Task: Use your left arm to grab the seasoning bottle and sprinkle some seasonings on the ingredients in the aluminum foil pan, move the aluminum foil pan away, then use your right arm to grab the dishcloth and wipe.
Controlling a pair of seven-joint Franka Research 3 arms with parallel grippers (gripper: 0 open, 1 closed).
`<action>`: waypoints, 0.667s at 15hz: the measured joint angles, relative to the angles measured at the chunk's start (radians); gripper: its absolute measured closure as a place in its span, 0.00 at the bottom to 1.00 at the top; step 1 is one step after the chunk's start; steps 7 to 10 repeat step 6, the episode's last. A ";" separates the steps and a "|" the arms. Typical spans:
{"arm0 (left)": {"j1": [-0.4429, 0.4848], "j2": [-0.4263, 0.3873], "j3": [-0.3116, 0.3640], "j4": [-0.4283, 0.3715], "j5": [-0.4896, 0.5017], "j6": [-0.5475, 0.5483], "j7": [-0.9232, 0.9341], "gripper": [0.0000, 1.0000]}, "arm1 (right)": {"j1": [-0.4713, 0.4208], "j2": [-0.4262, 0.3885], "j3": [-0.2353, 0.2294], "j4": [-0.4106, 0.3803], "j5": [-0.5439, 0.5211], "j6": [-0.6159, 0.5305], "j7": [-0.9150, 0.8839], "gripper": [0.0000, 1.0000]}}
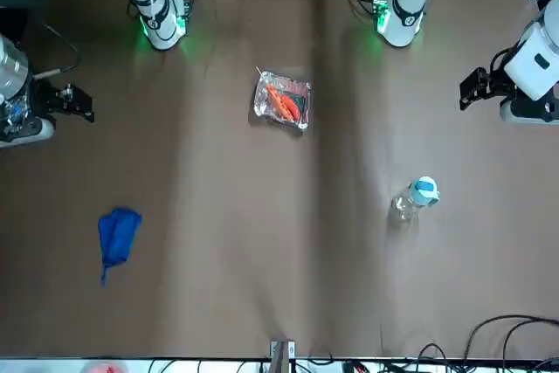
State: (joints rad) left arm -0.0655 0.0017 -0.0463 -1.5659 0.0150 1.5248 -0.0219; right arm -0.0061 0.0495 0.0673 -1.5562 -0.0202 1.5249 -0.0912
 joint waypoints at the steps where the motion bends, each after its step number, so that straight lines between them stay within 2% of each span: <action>1: 0.000 0.000 0.000 0.000 0.000 0.000 0.000 0.00 | 0.039 -0.012 -0.035 -0.016 0.000 0.007 0.000 0.00; 2: 0.000 0.000 0.000 0.000 0.000 0.000 0.000 0.00 | 0.069 -0.024 -0.064 -0.036 0.000 0.020 0.000 0.00; 4: 0.000 0.000 0.000 0.000 0.000 0.000 0.000 0.00 | 0.089 -0.050 -0.088 -0.083 0.000 0.055 0.000 0.00; 6: 0.000 0.000 0.000 0.000 0.000 0.000 0.000 0.00 | 0.089 -0.066 -0.097 -0.109 0.000 0.070 -0.001 0.00; 10: 0.000 0.000 0.000 0.000 0.000 0.000 0.000 0.00 | 0.089 -0.066 -0.097 -0.109 0.000 0.070 -0.001 0.00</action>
